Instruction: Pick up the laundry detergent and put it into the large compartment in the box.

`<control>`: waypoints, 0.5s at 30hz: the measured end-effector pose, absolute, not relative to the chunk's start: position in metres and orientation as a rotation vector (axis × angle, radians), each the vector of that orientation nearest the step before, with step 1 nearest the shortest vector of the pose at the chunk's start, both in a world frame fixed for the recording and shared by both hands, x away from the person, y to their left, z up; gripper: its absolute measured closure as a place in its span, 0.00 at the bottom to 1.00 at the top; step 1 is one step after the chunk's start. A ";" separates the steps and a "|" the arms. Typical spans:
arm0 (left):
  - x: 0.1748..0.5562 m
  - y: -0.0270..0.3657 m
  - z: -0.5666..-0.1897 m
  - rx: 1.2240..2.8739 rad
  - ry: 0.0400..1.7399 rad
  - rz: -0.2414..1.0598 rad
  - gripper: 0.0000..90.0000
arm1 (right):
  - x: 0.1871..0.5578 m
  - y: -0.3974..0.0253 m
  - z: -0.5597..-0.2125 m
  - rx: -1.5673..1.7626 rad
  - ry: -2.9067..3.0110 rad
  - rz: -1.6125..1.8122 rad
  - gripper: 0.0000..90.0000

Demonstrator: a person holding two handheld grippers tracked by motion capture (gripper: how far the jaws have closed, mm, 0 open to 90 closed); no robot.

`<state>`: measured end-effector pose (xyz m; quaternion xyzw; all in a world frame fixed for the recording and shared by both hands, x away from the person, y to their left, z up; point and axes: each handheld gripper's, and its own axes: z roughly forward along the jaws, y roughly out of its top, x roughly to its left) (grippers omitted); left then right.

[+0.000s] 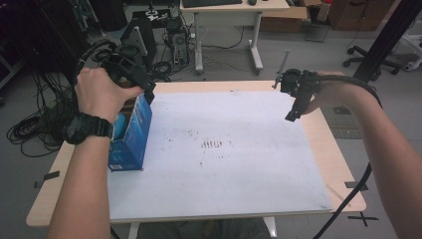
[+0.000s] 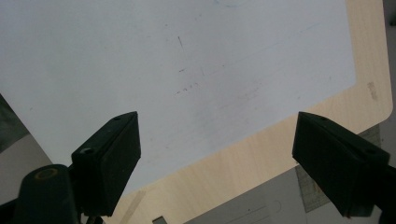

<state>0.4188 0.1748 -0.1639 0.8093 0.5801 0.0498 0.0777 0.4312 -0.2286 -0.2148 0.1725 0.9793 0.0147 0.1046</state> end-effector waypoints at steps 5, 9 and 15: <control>0.419 0.165 -0.165 2.451 1.697 0.135 0.13 | 0.431 -0.228 -0.215 0.508 2.887 0.041 0.17; 0.420 0.155 -0.166 2.465 1.671 0.134 0.13 | 0.431 -0.226 -0.215 0.500 2.887 0.038 0.17; 0.421 0.136 -0.166 2.499 1.611 0.134 0.12 | 0.430 -0.224 -0.213 0.493 2.887 0.032 0.17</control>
